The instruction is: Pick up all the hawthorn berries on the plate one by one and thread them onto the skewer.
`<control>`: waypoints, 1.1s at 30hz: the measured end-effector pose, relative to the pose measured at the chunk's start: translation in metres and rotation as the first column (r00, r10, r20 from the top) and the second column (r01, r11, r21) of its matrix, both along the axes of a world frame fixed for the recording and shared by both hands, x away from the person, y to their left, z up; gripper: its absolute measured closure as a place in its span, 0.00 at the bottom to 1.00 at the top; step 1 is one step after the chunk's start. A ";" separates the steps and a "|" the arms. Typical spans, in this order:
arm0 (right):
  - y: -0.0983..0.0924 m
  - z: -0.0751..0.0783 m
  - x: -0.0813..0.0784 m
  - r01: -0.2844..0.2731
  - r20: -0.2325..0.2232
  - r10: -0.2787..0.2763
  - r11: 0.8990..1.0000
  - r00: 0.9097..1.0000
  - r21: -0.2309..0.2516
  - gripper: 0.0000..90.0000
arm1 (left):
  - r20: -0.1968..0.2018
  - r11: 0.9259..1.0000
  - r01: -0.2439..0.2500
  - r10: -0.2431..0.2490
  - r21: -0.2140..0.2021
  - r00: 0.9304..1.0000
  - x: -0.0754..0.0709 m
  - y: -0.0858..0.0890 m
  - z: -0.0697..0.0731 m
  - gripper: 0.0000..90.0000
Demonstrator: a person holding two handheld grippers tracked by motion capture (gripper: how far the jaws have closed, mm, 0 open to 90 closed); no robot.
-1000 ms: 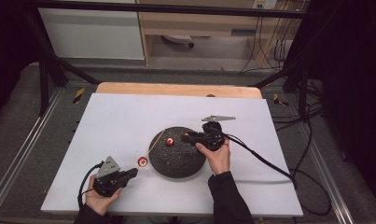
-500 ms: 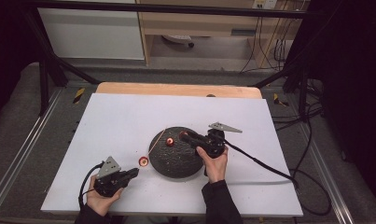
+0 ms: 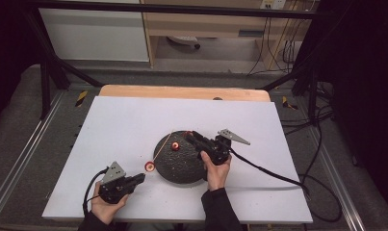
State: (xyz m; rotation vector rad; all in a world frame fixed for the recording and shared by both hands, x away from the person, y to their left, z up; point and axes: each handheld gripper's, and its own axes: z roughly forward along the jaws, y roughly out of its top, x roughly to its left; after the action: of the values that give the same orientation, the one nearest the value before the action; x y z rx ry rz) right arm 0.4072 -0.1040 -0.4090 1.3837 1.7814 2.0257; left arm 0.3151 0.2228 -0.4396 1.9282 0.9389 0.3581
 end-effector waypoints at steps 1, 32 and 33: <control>0.000 0.000 0.000 0.005 0.004 -0.005 1.000 1.000 0.009 0.69 | 0.000 1.000 0.001 -0.001 -0.001 1.000 0.000 0.000 0.000 0.99; 0.003 0.000 0.016 0.121 0.087 -0.139 0.975 0.987 0.185 0.69 | 0.009 0.999 0.017 -0.016 -0.049 1.000 -0.006 -0.025 0.003 0.99; 0.003 0.000 0.016 0.122 0.087 -0.140 0.975 0.986 0.185 0.69 | 0.009 0.998 0.017 -0.017 -0.053 1.000 -0.006 -0.026 0.003 0.99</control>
State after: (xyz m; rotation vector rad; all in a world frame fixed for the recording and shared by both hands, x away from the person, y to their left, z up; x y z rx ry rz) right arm 0.4237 -0.1012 -0.4094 1.3782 1.4584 2.1868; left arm 0.3095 0.1971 -0.4361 1.8835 0.9171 0.3283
